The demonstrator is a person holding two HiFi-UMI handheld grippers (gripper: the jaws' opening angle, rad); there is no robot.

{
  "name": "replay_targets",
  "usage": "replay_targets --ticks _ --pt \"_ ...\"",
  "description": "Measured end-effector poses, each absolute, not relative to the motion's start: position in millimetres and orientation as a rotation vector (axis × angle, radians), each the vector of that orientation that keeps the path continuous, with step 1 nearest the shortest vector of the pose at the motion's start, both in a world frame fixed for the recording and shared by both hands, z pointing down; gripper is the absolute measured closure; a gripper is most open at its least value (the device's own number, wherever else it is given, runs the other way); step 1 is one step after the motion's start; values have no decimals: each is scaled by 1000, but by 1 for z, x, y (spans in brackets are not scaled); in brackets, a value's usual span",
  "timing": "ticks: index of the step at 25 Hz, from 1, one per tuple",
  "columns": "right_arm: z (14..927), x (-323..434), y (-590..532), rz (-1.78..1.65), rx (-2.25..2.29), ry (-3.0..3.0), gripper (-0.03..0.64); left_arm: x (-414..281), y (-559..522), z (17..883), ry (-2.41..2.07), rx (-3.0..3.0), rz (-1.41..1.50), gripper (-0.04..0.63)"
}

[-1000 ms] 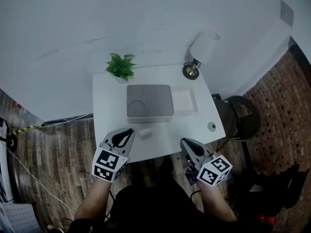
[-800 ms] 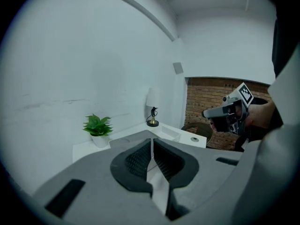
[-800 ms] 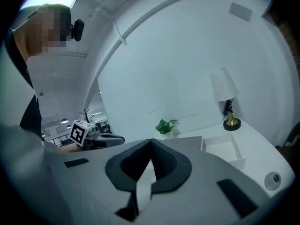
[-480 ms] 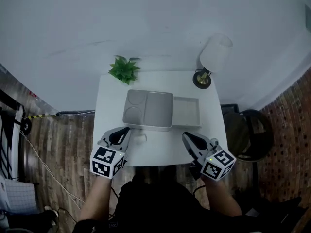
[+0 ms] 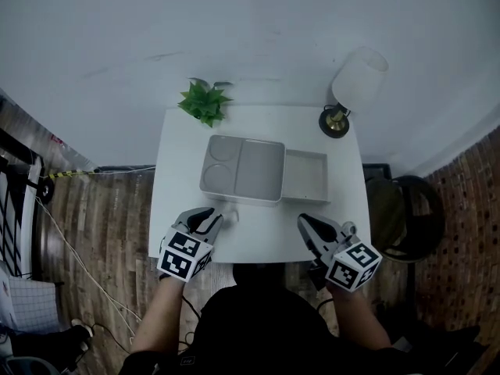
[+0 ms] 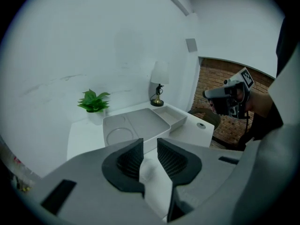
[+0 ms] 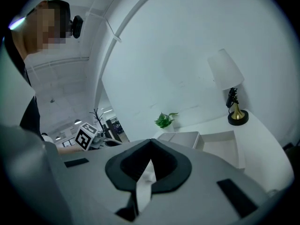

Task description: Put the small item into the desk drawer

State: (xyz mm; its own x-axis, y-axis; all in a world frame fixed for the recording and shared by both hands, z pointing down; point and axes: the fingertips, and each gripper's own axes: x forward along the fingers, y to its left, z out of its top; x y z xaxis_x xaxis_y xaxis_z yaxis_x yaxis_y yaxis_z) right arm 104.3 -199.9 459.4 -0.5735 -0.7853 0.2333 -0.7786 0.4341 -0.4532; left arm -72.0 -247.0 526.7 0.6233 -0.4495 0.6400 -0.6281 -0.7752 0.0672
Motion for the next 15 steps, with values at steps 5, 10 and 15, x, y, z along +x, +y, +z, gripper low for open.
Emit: replay_targets --ticks 5,10,15 --pt "467 87 -203 -863 -1469 2669 620 -69 -247 566 -710 2570 1020 468" --pt "489 87 -197 -938 -1525 2634 618 -65 -246 618 -583 2570 1156 422" --pt "508 86 -189 -994 -1563 2609 618 -64 -254 656 -504 2537 1276 382"
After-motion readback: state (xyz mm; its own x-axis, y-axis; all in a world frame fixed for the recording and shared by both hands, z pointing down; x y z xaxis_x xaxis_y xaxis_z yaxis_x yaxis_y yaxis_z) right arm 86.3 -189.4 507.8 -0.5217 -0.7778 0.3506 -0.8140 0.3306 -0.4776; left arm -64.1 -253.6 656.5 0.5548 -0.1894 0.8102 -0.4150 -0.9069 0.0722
